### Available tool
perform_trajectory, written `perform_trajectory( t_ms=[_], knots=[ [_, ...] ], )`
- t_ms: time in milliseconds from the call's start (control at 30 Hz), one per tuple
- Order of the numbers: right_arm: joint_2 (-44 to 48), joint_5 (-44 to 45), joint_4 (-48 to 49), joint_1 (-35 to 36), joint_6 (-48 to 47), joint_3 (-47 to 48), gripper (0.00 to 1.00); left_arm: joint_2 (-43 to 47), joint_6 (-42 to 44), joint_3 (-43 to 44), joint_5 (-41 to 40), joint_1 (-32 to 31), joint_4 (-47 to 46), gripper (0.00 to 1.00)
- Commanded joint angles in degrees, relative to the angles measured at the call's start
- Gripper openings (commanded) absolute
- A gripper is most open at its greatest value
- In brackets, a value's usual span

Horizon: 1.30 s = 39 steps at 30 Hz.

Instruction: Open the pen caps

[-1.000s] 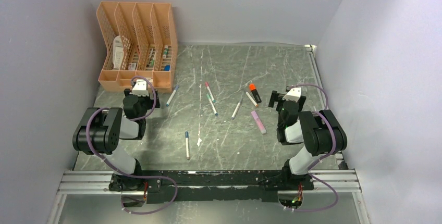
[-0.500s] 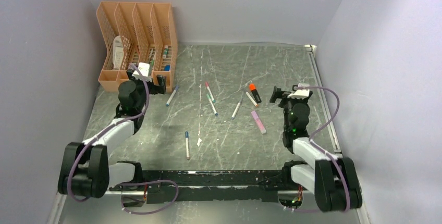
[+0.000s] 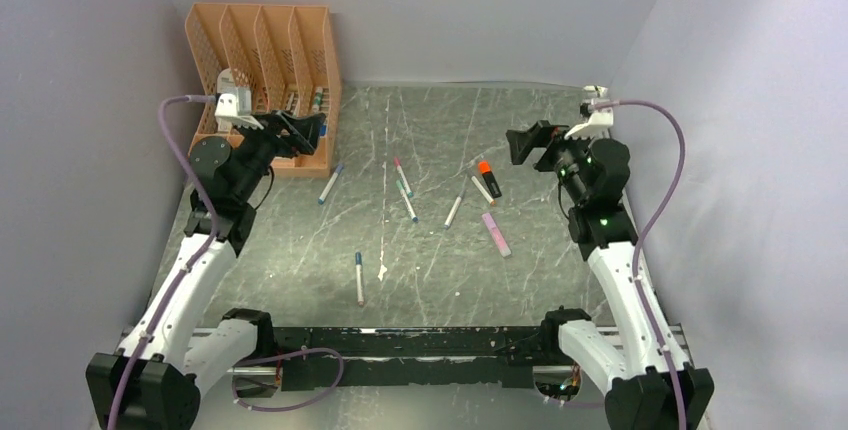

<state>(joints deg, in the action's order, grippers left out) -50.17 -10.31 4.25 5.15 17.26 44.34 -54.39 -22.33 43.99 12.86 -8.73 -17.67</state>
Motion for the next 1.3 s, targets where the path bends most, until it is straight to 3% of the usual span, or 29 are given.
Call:
perform_trajectory(
  t_ms=[0,67,167,267,400,500,600,767,967,1133,1267],
  knots=[
    [-5.11,-2.16,-21.4,-0.14,9.42,4.08,1.0,0.62,-20.06,1.64,6.23,-1.02,3.29,1.0],
    [-7.74,2.59,-29.09,-0.18,16.87,4.2,1.0,0.2,-21.74,3.43,8.44,-2.16,5.23,1.0],
    [-10.81,-9.65,-25.72,-0.4,15.3,0.35,1.0,-0.97,-18.59,7.88,8.01,-4.64,14.55,1.0],
    [-10.21,-14.14,-20.94,-0.24,15.94,-4.44,1.0,-0.26,-15.43,9.35,8.82,-5.42,22.34,1.0],
    [-11.2,-10.34,-24.63,1.07,12.16,-5.92,1.0,2.29,-13.09,8.56,13.33,-5.42,27.76,1.0],
    [-12.27,-1.85,-27.36,5.0,9.92,-6.54,1.0,3.07,-13.36,9.16,13.06,-5.42,32.05,1.0],
    [-10.99,3.68,-25.35,13.0,12.01,-8.74,0.99,2.22,-14.08,10.35,12.09,-5.33,35.88,1.0],
    [-10.9,14.07,-30.49,26.27,17.22,-5.2,0.95,-0.44,-13.16,9.7,17.71,-5.33,38.12,0.99],
    [-7.09,14.29,-29.78,37.58,26.62,-7.04,0.78,7.26,-18.95,-2.54,15.05,-5.33,39.04,1.0],
    [-19.64,24.31,-29.3,53.64,31.63,0.24,0.73,10.34,-16.98,-3.91,15.07,-5.33,46.56,0.99],
    [-32.17,29.38,-31.38,60.5,32.32,9.14,0.69,15.69,-15.25,-0.06,12.94,-5.33,52.1,0.99]
  ],
)
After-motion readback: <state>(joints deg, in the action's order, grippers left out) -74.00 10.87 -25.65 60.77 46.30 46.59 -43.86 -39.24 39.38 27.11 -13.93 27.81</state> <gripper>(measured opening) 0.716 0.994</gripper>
